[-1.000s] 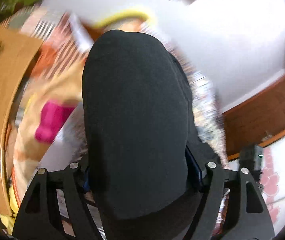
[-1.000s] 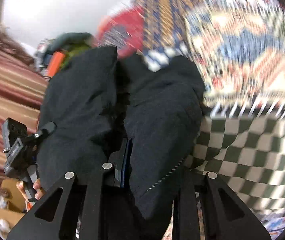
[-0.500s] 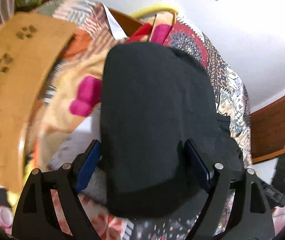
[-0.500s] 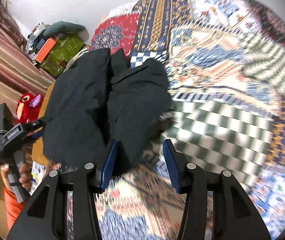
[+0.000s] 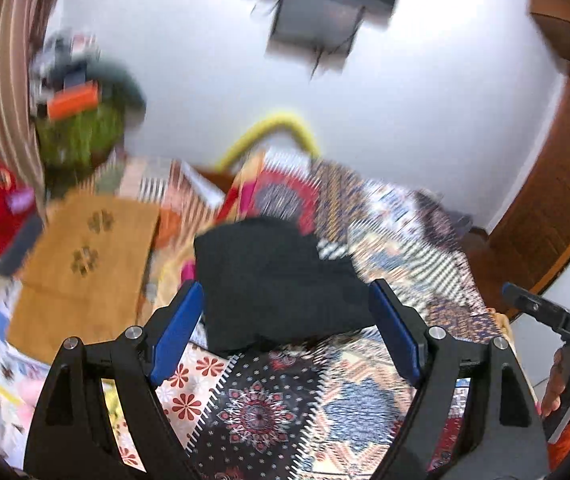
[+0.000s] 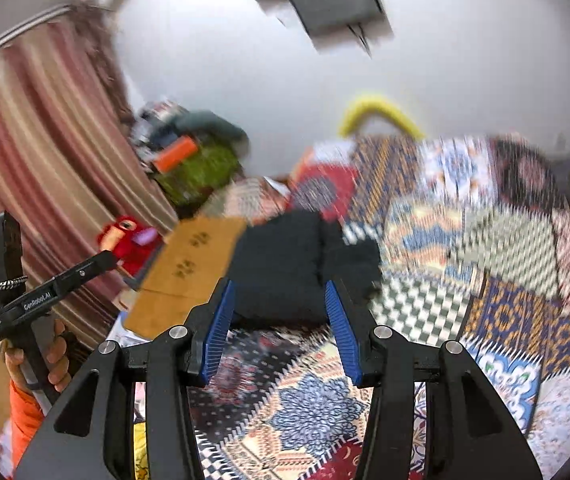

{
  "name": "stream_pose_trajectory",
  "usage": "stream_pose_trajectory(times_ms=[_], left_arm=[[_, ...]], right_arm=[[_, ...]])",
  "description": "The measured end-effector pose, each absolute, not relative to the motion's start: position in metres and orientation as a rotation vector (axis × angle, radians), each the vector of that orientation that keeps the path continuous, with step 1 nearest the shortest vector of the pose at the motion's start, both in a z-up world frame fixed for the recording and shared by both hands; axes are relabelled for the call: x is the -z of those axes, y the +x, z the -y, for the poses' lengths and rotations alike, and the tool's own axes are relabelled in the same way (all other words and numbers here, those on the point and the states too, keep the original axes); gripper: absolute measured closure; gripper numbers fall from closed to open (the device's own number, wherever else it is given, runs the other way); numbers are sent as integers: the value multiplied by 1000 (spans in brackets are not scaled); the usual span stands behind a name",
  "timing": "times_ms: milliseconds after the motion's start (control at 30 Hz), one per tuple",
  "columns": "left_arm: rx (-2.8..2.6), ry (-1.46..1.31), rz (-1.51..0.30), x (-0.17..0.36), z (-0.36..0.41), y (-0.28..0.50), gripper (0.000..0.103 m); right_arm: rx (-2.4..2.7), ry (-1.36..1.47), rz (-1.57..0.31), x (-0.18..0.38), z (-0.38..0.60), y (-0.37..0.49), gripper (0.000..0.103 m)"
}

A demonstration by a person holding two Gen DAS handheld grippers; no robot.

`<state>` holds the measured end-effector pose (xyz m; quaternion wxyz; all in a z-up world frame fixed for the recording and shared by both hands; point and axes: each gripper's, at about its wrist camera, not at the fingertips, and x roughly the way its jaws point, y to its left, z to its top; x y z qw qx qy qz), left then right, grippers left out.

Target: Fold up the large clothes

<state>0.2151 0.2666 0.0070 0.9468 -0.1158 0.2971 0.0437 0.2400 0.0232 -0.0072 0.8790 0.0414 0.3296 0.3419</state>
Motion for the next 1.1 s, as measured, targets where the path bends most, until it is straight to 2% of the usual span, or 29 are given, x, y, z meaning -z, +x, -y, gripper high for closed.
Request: stream_pose_trajectory(times_ms=[167,400,467,533,667,767,833,900,1100], left_arm=[[-91,-104,-394,-59,-210,137,19],[-124,-48,-164,-75,-156,46,19],[-168,-45,-111,-69,-147,23,19],[-201,-47,-77,-61,-140,7,19],[-228,-77,-49,-50,-136,-14,19],[-206,-88,-66,-47,-134,-21,12],[-232,-70,-57,-44,-130,-26,9],[-245,-63,-60,-41,-127,-29,5],[-227,-83,-71,-34,-122,-35,1]], right_arm=[[-756,71,-489,-36,-8,172,59],[-743,72,-262,-53,16,92,59],[-722,91,-222,-51,23,77,56],[-697,98,-203,-47,26,68,48],[-635,55,-180,-41,25,58,44],[-624,50,-206,-40,23,55,40],[-615,71,-223,-39,24,56,17],[-599,72,-214,-38,24,54,8],[-547,6,-175,-44,18,49,2]])
